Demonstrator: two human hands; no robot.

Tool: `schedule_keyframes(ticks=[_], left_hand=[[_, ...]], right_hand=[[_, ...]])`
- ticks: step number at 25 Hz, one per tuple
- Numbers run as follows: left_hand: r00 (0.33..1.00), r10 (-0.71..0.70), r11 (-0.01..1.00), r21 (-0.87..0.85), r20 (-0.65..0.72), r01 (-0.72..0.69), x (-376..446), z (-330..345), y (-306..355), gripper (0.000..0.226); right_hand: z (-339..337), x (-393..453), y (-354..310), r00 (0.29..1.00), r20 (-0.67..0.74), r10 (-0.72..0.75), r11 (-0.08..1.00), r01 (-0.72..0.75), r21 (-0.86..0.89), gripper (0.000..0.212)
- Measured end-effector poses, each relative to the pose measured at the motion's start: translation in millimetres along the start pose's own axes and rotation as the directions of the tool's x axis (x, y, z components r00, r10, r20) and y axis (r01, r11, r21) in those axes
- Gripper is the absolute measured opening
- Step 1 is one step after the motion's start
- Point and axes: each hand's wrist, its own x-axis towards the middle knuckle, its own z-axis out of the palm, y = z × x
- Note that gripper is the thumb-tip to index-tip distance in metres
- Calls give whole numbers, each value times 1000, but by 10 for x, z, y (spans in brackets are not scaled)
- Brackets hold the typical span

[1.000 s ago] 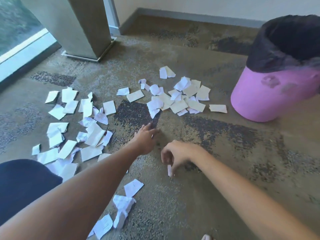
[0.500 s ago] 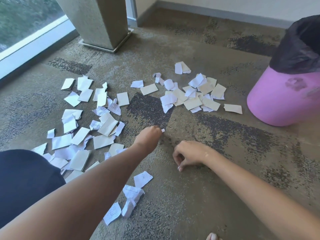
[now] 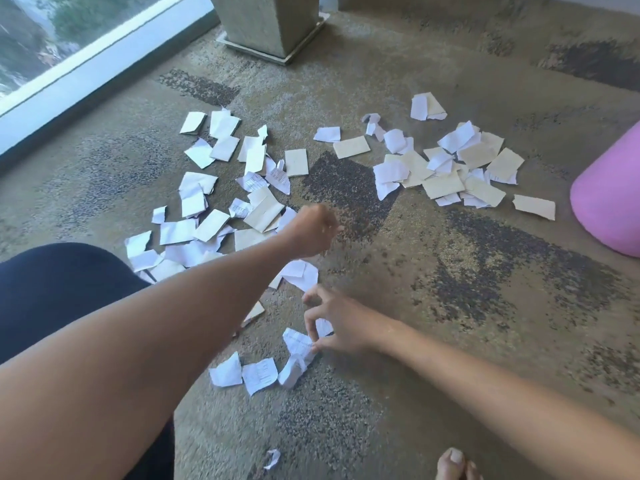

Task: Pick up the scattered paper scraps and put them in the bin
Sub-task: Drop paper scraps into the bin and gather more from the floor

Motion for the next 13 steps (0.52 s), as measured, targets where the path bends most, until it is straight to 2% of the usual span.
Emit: schedule_keyframes(ticks=[3,8,10,13], left_hand=[[986,25,994,104,167,-43,-122,-204,-204,15],[918,-19,978,200,395,-65,-336,-312,-363,7],[900,-43,973,223,434,-62,-453,-266,-425,8],[911,-35,974,217,410,-60,-602,-189,-485,8]], right_hand=[[157,12,-233,998,34,53,998,-52,-17,23],[493,12,-499,993,-29,117,989,-119,-89,17],[575,7,-550,994,-30,103,985,-106,-134,12],[592,2,-562,998,-43,41,977,-50,-209,12]])
